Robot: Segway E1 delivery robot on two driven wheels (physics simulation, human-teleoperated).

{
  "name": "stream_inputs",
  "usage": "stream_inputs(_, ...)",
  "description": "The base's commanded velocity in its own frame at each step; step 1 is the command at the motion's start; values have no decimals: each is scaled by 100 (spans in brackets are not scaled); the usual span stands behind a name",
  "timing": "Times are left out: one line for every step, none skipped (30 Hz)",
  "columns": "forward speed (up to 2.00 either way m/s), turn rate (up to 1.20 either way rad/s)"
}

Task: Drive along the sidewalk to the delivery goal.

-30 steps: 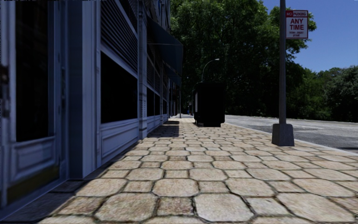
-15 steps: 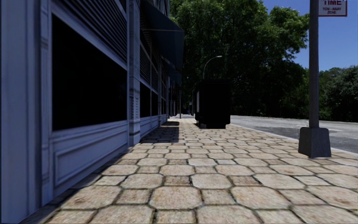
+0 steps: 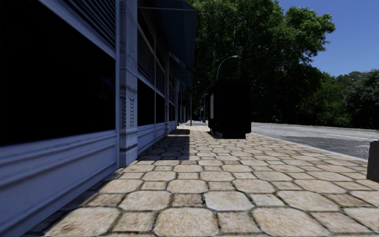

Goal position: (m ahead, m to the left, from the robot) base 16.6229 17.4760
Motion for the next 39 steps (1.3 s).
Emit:
stream_inputs(200, 0)
stream_inputs(200, 0)
stream_inputs(200, 0)
stream_inputs(200, 0)
stream_inputs(200, 0)
stream_inputs(200, 0)
stream_inputs(200, 0)
stream_inputs(200, 0)
stream_inputs(200, 0)
stream_inputs(200, 0)
stream_inputs(200, 0)
stream_inputs(200, 0)
stream_inputs(200, 0)
stream_inputs(200, 0)
stream_inputs(200, 0)
stream_inputs(200, 0)
stream_inputs(200, 0)
stream_inputs(200, 0)
stream_inputs(200, 0)
stream_inputs(200, 0)
stream_inputs(200, 0)
stream_inputs(200, 0)
stream_inputs(200, 0)
stream_inputs(200, 0)
stream_inputs(200, 0)
stream_inputs(200, 0)
stream_inputs(200, 0)
stream_inputs(200, 0)
stream_inputs(200, 0)
stream_inputs(200, 0)
stream_inputs(200, 0)
stream_inputs(200, 0)
stream_inputs(200, 0)
stream_inputs(200, 0)
stream_inputs(200, 0)
stream_inputs(200, 0)
stream_inputs(200, 0)
stream_inputs(200, 0)
stream_inputs(200, 0)
